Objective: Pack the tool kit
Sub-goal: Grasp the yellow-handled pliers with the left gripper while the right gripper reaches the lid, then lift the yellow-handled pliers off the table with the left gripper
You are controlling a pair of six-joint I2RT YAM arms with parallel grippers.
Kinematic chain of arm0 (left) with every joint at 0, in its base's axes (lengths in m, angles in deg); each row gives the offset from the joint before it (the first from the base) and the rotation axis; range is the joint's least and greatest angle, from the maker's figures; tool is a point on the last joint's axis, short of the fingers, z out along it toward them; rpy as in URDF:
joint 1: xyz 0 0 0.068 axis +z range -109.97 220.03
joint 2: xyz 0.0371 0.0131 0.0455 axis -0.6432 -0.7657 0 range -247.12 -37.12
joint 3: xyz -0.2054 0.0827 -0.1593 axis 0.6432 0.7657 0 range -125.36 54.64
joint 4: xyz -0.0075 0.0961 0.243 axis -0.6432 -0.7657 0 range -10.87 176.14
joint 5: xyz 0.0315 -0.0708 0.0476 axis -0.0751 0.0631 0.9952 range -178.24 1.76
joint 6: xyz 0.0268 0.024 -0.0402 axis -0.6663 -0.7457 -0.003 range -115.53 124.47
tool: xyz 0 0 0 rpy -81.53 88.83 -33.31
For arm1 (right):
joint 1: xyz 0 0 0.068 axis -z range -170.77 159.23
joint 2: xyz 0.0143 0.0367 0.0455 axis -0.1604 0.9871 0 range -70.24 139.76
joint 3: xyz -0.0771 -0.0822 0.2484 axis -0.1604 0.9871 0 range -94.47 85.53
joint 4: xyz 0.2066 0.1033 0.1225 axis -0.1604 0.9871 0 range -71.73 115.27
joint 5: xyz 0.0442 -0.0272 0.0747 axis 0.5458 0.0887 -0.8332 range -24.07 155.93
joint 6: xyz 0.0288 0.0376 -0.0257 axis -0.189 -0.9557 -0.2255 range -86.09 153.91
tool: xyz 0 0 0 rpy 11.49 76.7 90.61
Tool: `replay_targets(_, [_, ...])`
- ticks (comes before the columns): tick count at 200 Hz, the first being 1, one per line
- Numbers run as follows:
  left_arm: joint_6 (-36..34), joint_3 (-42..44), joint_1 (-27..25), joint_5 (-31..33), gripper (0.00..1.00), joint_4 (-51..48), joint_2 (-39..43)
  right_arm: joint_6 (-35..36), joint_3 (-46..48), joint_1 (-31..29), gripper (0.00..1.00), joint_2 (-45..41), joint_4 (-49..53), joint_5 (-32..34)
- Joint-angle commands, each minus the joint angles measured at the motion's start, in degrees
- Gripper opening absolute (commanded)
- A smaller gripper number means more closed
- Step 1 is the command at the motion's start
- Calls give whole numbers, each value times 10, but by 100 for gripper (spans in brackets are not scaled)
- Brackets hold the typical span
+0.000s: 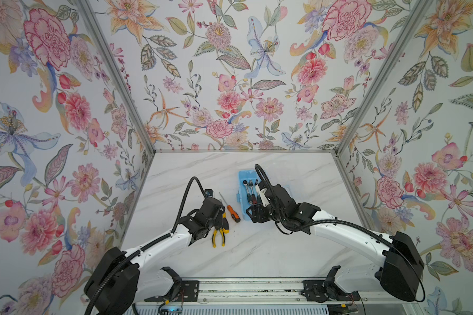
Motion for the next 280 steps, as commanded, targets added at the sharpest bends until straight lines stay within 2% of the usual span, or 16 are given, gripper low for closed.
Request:
replay_targets(1, [8,17,4,11,41,-84,26,-7,-17,-3,77,10,-1,5])
replay_targets(44, [19,44,1,-25,41,-107,41,-7,-15,-2,78,21,-6,-4])
replay_targets(83, [31,58,-24,-48,40,-102,39,-14,-6,-2,78,18,-10,-10])
replay_targets(129, [56,83,-42,-73,38,-63,34,-16,-1,-1,78,16,-15,-11])
replay_targets(235, [67,89,-66,-44,31,-31,-34,-28,22,4,78,6,-32,-8])
replay_targets(280, [60,89,-66,-33,24,-26,-63,-37,35,7,78,1,-40,-9])
